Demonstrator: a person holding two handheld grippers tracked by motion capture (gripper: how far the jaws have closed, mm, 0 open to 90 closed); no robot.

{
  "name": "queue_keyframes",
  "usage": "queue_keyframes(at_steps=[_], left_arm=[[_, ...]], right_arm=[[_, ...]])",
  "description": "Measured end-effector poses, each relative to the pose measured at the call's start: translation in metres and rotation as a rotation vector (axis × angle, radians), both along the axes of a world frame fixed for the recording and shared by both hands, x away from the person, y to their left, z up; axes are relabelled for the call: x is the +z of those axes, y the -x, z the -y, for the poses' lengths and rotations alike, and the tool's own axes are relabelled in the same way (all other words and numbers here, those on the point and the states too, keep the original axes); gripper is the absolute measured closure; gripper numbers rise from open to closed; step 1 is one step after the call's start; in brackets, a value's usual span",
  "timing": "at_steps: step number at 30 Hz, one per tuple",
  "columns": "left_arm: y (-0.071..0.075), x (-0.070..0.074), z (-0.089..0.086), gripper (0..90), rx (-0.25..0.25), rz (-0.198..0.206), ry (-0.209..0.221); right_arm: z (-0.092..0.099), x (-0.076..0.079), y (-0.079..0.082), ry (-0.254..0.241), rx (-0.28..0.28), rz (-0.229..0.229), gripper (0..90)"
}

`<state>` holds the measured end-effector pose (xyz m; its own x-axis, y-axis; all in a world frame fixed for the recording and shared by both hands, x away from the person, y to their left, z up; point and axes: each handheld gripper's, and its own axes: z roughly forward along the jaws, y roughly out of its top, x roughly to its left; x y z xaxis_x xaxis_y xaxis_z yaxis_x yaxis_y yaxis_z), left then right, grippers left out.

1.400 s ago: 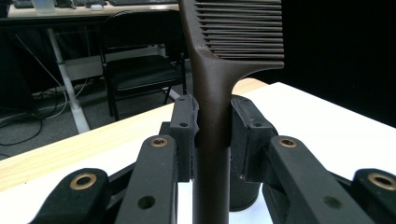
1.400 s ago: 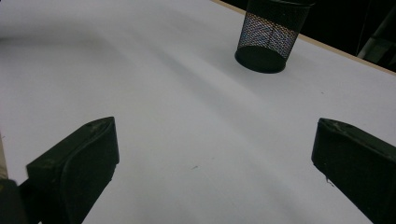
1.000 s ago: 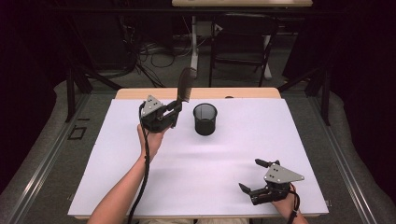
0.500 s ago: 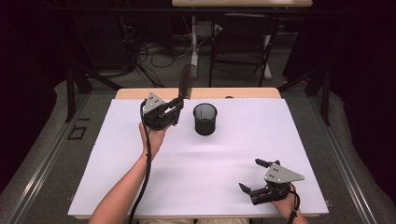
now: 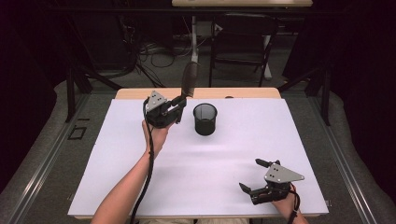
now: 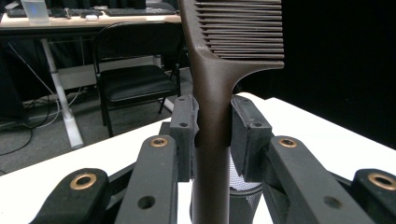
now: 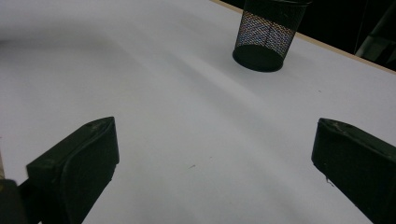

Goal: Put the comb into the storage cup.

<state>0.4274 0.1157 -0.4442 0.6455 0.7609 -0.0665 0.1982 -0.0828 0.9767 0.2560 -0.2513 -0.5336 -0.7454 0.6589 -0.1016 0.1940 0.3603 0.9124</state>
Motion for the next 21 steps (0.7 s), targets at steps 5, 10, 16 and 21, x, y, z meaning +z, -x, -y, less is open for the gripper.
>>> queue_keyframes(at_steps=[5, 10, 16, 21], left_arm=[[-0.0017, 0.0017, 0.0012, 72.4, 0.002, 0.004, 0.008], [-0.0047, 0.0014, 0.0024, 72.4, 0.001, 0.004, 0.017], [-0.0076, 0.0012, 0.0038, 72.4, 0.001, 0.004, 0.024], [-0.0095, 0.0019, 0.0056, 72.4, 0.001, 0.008, 0.026]], right_arm=[[0.0, 0.0002, 0.0003, 0.0, 0.0, 0.001, 0.4], [0.0, 0.0002, 0.0002, -0.003, -0.003, -0.001, 0.4], [0.0001, 0.0001, 0.0001, -0.004, -0.004, -0.003, 0.4], [0.0, 0.0, 0.0, -0.003, -0.005, -0.004, 0.4]])
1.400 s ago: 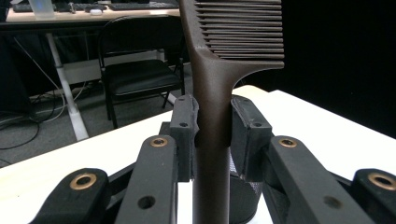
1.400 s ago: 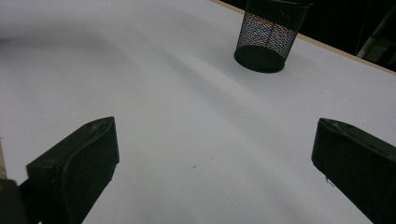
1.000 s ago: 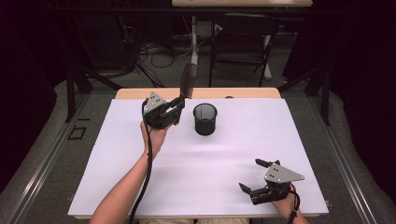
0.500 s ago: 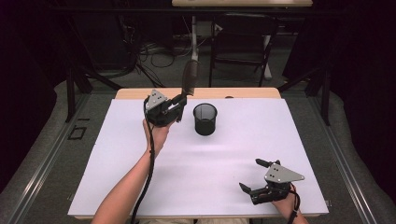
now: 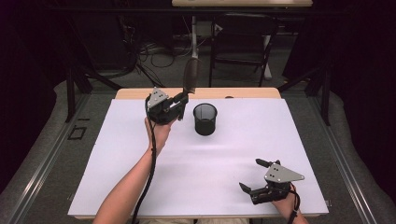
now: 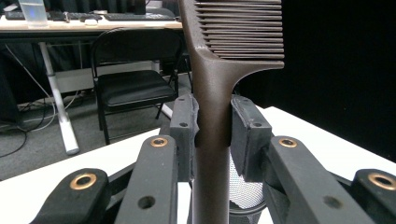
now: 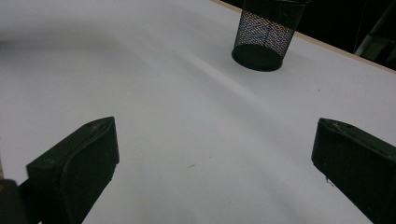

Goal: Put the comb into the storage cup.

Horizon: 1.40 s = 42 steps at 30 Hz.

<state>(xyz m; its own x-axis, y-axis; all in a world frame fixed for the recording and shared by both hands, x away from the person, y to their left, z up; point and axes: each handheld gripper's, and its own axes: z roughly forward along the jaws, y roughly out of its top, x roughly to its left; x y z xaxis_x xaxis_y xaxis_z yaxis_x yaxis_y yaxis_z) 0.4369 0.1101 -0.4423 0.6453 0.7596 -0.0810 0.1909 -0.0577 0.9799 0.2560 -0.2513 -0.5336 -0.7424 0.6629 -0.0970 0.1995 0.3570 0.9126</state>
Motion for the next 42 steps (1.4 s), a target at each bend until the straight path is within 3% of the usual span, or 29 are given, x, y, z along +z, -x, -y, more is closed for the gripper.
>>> queue_keyframes(at_steps=[20, 42], left_arm=[[-0.004, -0.001, 0.008, 72.4, 0.005, 0.017, 0.033], [-0.01, -0.003, 0.019, 72.4, 0.013, 0.051, 0.042]], right_arm=[[0.0, 0.0, 0.0, 0.0, -0.003, 0.0, 0.4], [0.001, -0.001, -0.001, -0.001, -0.004, -0.006, 0.4]])
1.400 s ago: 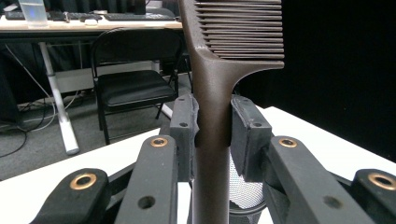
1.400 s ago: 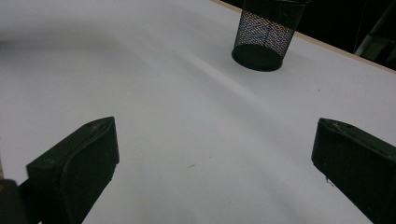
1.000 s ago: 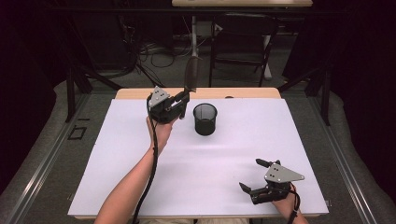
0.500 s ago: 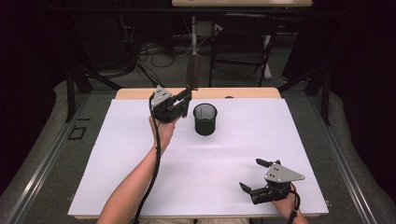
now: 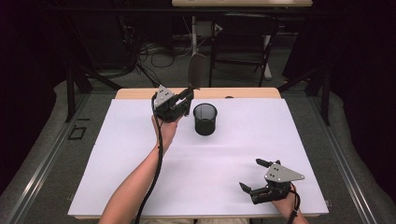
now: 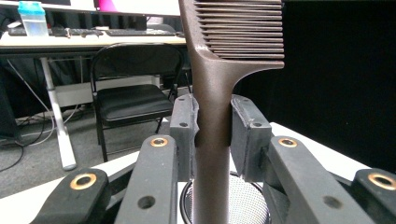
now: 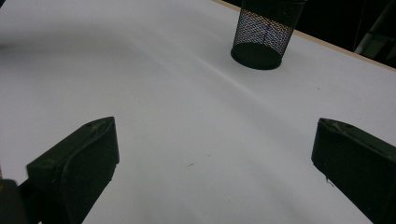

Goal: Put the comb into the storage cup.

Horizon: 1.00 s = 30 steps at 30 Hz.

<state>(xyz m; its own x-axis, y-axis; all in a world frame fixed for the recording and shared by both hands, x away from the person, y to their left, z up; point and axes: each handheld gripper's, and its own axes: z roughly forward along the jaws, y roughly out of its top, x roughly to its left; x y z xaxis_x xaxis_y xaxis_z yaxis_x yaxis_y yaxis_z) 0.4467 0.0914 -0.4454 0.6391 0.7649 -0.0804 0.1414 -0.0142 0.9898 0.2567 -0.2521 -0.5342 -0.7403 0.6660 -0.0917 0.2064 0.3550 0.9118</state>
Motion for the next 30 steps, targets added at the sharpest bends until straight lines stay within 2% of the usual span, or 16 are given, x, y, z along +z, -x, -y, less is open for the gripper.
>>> queue_keyframes(at_steps=[11, 15, 30], left_arm=[[-0.005, -0.002, 0.006, 72.4, -0.004, 0.0, 0.0], [-0.007, -0.003, 0.007, 72.4, -0.004, -0.002, -0.013], [-0.014, 0.003, 0.018, 72.4, -0.014, 0.001, -0.022]], right_arm=[[0.0, 0.0, 0.0, -0.001, 0.0, 0.0, 0.4], [0.0, 0.0, 0.0, -0.001, 0.0, -0.001, 0.4], [0.0, 0.0, 0.0, 0.0, -0.001, -0.001, 0.4]])
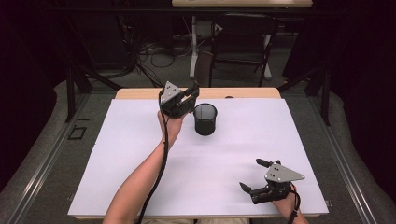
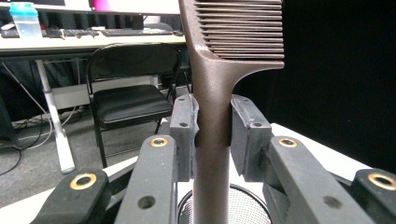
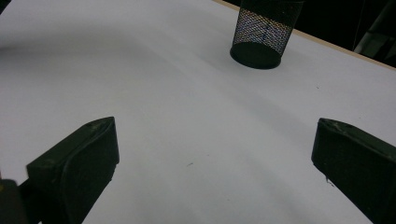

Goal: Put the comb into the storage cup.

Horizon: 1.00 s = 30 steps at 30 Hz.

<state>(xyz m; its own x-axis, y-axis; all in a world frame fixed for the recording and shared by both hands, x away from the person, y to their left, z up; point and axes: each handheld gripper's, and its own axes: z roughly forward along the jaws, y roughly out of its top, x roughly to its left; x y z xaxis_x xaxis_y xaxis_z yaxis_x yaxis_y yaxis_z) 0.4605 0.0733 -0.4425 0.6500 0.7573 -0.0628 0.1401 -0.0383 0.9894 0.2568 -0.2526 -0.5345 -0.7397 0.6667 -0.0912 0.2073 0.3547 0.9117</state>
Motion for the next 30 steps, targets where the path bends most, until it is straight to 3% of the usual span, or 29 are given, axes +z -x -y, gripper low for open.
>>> queue_keyframes(at_steps=[30], left_arm=[[-0.012, 0.0, 0.018, 72.4, -0.023, 0.005, -0.023]], right_arm=[[0.0, 0.0, 0.0, -0.002, -0.001, 0.0, 0.5]])
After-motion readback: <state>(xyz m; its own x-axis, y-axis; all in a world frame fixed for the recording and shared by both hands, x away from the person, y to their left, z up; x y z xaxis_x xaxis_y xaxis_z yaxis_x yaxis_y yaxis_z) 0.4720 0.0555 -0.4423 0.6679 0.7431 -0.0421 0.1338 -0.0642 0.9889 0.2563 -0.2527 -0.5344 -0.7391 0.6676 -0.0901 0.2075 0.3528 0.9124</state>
